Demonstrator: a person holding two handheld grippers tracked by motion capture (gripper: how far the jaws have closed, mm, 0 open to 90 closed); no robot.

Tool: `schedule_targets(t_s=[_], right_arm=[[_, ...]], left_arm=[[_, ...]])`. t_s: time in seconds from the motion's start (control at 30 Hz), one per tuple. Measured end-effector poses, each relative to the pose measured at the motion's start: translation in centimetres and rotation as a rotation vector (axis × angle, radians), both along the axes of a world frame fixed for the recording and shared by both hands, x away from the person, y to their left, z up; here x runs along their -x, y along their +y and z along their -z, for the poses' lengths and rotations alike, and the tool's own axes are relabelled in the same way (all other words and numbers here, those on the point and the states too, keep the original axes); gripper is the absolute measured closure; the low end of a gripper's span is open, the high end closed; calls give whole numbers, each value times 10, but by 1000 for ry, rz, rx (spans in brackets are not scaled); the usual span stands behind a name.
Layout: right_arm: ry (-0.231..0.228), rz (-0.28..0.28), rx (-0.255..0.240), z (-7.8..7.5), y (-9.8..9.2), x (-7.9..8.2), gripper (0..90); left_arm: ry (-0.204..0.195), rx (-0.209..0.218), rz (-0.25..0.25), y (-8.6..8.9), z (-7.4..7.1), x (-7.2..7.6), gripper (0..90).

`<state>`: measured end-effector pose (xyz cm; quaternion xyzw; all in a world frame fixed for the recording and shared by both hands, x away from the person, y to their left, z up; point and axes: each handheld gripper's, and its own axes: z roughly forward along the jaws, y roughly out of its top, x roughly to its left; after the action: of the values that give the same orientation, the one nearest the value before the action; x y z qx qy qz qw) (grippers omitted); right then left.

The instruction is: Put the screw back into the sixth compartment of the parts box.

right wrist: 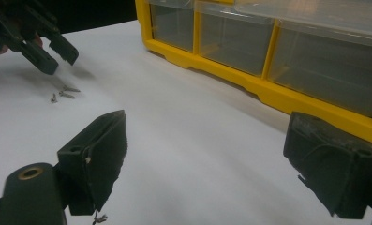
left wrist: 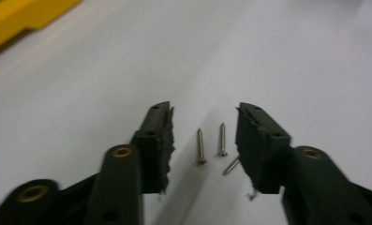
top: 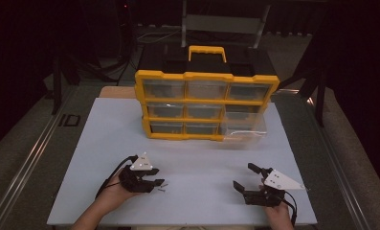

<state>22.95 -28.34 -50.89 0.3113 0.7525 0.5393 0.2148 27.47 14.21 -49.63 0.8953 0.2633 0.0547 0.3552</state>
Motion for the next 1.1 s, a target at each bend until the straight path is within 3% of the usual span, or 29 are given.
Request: schedule_targets(t_s=[0.33,0.53,0.7,0.9,1.1], right_arm=[[0,-1,4,0,0,0,138],[-1,2,4,0,-1,0,138],[-1,1,7,0,0,0,138],[0,2,8,0,0,0,138],[3,3,5,0,-1,0,138]], left_arm=[[19,-104,31,-12,14,-3,740],[11,-131,33,-14,16,-3,807],[26,-141,41,-16,15,-4,875],[35,-111,12,-13,14,-7,883],[7,-83,-1,-9,2,-5,884]])
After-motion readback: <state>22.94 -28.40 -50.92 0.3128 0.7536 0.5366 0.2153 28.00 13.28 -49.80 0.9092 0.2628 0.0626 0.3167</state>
